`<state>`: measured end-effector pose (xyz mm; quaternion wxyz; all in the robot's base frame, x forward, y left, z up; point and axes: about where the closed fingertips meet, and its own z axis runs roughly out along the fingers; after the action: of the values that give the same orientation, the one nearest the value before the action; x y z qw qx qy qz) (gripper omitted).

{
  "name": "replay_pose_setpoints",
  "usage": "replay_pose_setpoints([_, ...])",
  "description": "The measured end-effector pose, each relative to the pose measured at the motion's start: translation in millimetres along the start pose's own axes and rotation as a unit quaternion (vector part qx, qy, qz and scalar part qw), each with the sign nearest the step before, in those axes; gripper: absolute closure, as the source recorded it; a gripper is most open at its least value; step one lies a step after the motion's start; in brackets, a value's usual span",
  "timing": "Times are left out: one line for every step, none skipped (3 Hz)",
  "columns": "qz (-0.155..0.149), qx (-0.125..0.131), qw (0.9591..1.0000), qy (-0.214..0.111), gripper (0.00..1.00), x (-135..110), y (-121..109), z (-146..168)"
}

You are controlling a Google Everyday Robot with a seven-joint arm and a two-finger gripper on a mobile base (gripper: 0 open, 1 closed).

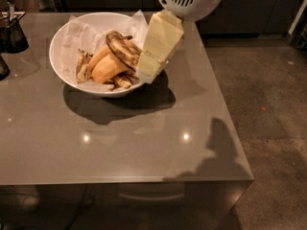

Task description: Pick banana from white bowl

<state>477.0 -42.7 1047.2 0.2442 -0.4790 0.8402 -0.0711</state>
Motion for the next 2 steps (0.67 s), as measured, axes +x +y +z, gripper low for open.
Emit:
replay_pose_setpoints([0.049,-0.001,0.9988,0.005,0.0,-24.6,-9.7,23.6])
replay_pose_setpoints([0.061,-0.025,0.9974,0.028,0.0,-42.5,-12.2,53.8])
